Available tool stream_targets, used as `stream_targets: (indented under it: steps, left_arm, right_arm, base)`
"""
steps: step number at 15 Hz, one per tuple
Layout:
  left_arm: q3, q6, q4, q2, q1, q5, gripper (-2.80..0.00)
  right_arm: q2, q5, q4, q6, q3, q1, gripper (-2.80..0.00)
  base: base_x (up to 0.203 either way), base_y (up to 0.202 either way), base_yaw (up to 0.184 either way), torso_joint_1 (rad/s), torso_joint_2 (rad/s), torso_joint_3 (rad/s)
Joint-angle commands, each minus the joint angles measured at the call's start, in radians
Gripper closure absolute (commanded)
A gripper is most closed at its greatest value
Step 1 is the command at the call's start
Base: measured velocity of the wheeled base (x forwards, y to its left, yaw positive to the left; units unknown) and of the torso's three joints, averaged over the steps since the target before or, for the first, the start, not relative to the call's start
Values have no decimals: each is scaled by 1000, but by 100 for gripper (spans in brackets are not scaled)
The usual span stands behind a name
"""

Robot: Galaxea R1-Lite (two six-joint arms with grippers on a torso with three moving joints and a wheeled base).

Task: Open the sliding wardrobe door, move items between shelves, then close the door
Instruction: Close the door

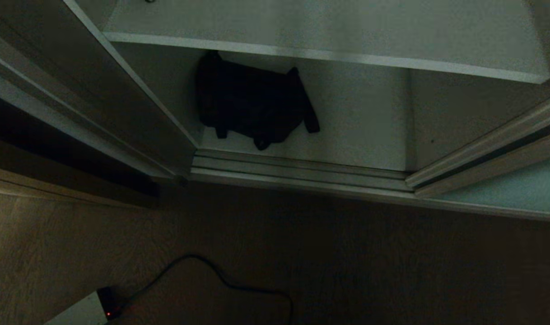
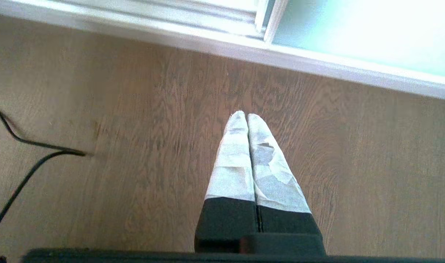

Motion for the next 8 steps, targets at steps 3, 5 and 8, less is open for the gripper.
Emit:
stream_targets:
  steps: [3,5,8]
  left_arm:
    - [0,-3,-1,3,0,1,0]
    - [0,-3,-2,3,0,1,0]
    - [0,-3,-1,3,0,1,0]
  right_arm:
    - [-4,0,0,0,0,0,0]
    - [-3,0,0,0,0,0,0]
    - [-4,0,0,0,0,0,0]
  base:
    - [0,0,0,0,3,205]
    - [0,0,0,-3,3,196]
    - [0,0,0,-2,2,203]
